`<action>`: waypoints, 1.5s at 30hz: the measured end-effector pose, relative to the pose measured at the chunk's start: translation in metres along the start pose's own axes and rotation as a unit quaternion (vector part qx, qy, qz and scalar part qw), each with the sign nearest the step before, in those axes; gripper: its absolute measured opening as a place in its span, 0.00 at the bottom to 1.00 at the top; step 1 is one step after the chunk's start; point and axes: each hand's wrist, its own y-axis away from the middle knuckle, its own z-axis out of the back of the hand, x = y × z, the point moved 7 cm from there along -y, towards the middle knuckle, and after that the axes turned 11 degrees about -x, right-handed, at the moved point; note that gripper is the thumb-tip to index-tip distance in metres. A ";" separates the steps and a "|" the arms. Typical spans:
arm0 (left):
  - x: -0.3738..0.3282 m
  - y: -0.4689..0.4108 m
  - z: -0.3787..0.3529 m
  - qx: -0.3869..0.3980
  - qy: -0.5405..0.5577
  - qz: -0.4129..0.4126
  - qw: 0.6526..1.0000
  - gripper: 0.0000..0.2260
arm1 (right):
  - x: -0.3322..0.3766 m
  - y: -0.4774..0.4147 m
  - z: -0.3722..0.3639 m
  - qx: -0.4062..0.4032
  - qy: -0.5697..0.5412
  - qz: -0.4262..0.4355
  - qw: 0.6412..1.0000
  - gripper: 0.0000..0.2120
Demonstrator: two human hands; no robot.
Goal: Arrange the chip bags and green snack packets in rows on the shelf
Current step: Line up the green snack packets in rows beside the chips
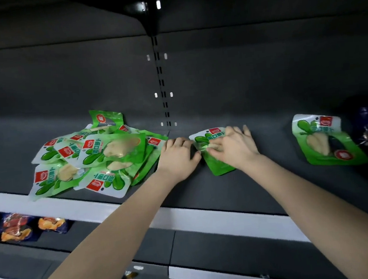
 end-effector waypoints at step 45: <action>-0.211 -0.022 -0.077 0.140 0.096 -0.181 0.969 0.27 | -0.225 0.106 0.055 -0.059 0.009 -0.261 0.964 0.44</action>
